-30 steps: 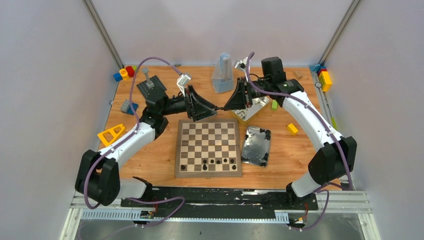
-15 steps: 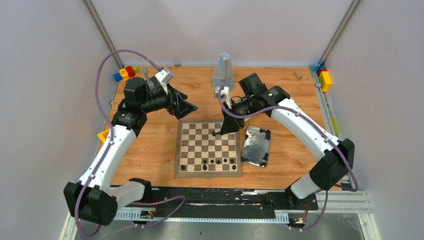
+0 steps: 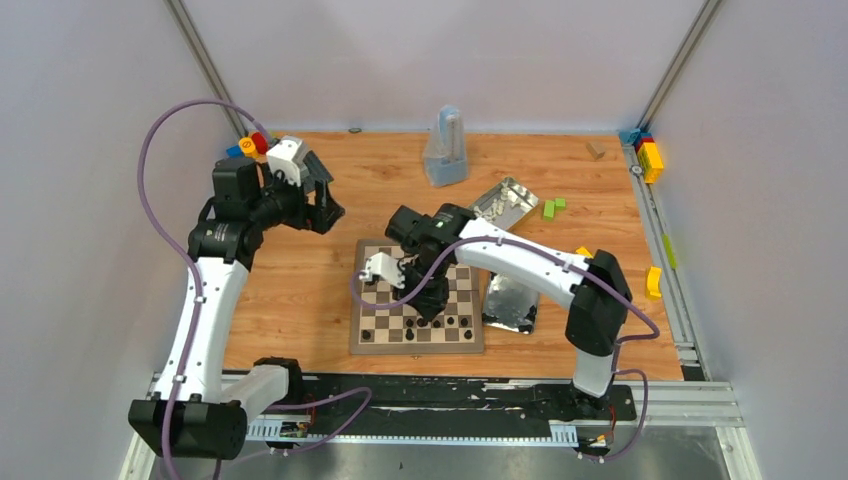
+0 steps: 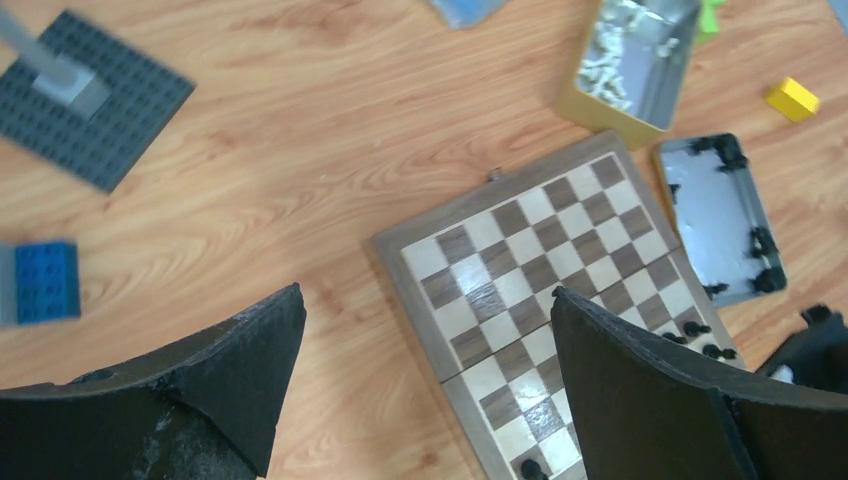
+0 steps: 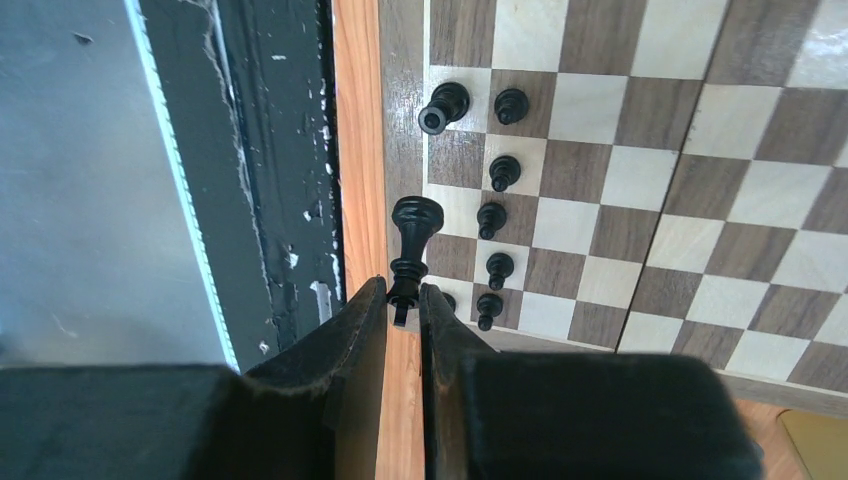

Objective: Set up the chess pieces on the board
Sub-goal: Place the chess piece on the chessboard.

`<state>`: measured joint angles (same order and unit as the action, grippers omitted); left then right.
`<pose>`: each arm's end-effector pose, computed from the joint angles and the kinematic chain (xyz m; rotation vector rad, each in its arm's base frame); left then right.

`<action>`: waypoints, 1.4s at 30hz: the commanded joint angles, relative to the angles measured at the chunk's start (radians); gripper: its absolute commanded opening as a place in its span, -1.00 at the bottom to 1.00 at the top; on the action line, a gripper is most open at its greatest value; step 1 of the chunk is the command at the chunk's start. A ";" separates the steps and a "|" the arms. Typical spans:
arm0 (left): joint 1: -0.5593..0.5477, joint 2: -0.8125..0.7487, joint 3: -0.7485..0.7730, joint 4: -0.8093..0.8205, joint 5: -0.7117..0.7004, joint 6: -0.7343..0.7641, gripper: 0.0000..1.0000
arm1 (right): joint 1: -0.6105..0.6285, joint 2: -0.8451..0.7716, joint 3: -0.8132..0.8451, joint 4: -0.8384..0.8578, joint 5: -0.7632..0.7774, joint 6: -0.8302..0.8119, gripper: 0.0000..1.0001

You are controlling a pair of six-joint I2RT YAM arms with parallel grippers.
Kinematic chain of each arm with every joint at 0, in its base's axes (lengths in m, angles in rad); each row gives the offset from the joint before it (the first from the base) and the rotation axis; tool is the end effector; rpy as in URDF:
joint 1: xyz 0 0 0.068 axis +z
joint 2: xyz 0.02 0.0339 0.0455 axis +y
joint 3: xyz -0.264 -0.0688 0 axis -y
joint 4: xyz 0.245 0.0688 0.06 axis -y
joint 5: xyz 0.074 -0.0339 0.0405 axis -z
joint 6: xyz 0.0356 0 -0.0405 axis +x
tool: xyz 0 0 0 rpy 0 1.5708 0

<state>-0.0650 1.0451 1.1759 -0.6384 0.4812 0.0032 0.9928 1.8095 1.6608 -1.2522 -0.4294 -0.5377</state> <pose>0.2133 -0.0304 0.3820 0.3632 2.0261 -0.5366 0.1797 0.3026 0.2882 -2.1155 2.1222 0.6940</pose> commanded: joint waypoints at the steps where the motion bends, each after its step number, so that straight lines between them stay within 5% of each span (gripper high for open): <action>1: 0.108 0.035 0.045 -0.057 -0.002 -0.050 1.00 | 0.059 0.077 0.103 -0.112 0.136 -0.046 -1.00; 10: 0.257 0.087 0.039 -0.058 0.085 -0.083 1.00 | 0.130 0.193 0.163 -0.166 0.222 -0.053 -1.00; 42: 0.282 0.021 -0.015 0.006 0.181 -0.098 1.00 | 0.193 0.327 0.219 -0.157 0.337 -0.075 -0.93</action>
<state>0.2050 1.0935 1.1694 -0.6674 0.6327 -0.0853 1.1778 2.1284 1.8393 -1.4120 -0.1150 -0.5976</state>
